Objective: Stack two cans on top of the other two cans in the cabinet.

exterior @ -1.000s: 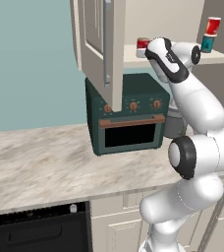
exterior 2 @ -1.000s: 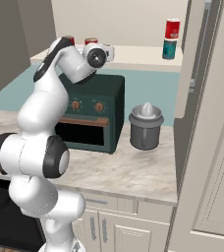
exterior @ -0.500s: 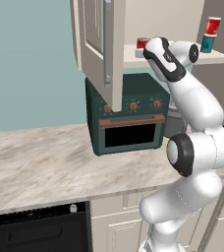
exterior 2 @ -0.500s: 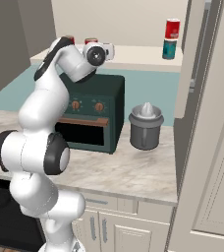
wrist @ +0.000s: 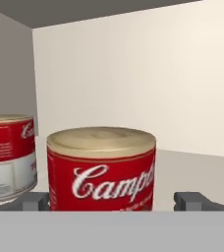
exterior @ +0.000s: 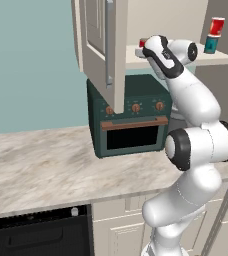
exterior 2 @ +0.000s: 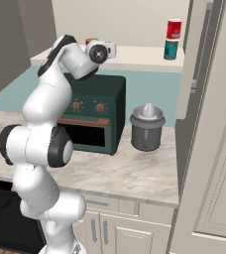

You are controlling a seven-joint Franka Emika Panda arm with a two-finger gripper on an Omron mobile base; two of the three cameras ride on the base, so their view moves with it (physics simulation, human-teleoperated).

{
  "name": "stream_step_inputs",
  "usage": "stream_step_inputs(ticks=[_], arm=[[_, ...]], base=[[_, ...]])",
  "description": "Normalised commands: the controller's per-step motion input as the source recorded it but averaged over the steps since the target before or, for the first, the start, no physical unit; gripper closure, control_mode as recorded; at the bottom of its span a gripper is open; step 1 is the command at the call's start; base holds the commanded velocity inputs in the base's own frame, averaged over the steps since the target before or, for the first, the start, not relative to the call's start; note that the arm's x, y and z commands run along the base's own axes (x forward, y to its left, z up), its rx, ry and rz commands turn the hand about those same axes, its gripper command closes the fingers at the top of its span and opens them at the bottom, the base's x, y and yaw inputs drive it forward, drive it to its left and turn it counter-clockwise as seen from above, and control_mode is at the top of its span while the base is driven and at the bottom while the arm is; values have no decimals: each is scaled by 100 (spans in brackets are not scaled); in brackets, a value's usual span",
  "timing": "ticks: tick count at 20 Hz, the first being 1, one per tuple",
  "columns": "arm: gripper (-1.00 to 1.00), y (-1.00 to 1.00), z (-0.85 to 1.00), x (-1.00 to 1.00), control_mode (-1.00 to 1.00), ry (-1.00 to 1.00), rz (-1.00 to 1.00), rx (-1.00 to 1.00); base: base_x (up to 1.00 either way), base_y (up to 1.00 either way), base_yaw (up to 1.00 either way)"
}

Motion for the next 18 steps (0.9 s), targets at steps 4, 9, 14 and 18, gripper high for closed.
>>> stream_step_inputs(ticks=[4, 9, 14, 18], arm=[[-100, 0, 0, 10, -100, 0, 0, 0], [-100, 1, 0, 8, -100, 0, 0, 0], [-100, 3, 0, 3, -100, 0, 0, 0], [-100, 0, 0, 0, -100, 0, 0, 0]], base=[[0, 0, 0], [0, 0, 0], [0, 0, 0], [0, 0, 0]])
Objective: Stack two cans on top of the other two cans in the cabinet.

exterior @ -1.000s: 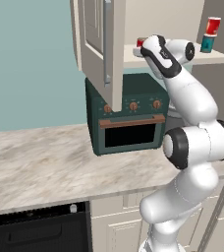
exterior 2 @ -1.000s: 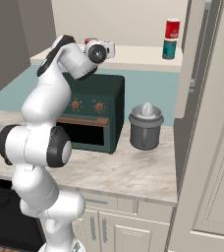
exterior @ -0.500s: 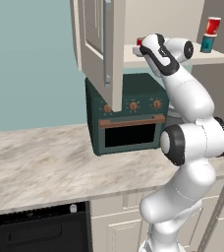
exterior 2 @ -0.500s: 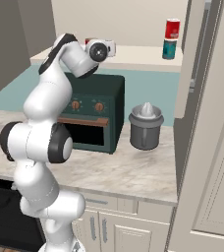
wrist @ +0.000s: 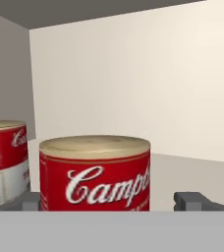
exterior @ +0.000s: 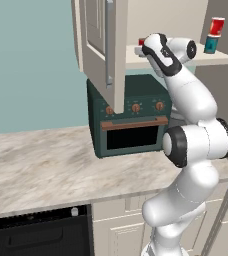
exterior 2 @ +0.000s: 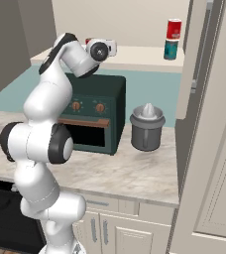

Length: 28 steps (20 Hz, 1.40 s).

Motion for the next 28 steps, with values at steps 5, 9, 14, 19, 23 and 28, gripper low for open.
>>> stream_step_inputs(ticks=[5, 9, 14, 19, 23, 28], arm=[[-100, 0, 0, 0, -100, 0, 0, 0], [-100, 0, 0, 0, -100, 0, 0, 0], [-100, 0, 0, -10, -100, 0, 0, 0], [-100, 0, 0, -7, -100, 0, 0, 0], [-100, 0, 0, 0, -100, 0, 0, 0], [-100, 0, 0, 0, -100, 0, 0, 0]], base=[[0, 0, 0], [0, 0, 0], [0, 0, 0], [0, 0, 0], [0, 0, 0], [0, 0, 0]])
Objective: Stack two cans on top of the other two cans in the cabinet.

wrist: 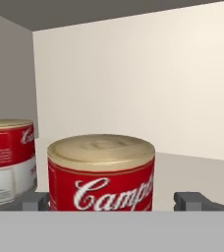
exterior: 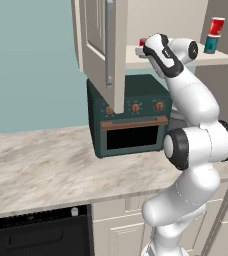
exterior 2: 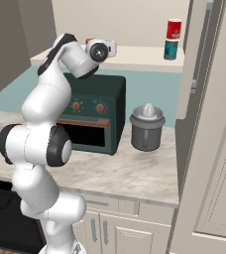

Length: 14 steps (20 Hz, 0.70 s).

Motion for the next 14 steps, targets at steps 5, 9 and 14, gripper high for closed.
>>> stream_step_inputs(ticks=[5, 9, 14], arm=[[-100, 0, 0, 0, -100, 0, 0, 0], [100, 0, 0, 0, -100, 0, 0, 0], [100, 0, 0, 0, -100, 0, 0, 0]], base=[[0, 0, 0], [0, 0, 0], [0, 0, 0]])
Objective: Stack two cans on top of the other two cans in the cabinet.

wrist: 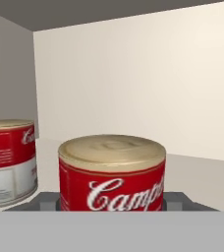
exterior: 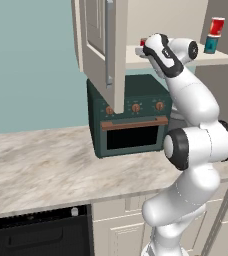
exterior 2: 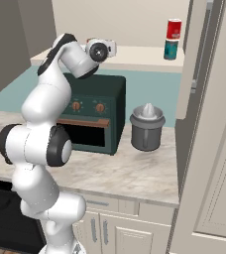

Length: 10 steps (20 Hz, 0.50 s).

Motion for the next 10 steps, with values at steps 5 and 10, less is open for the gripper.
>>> stream_step_inputs(ticks=[5, 10], arm=[[100, 0, 0, 0, -100, 0, 0, 0], [100, 0, 0, 0, -100, 0, 0, 0]], base=[[0, 0, 0], [0, 0, 0]])
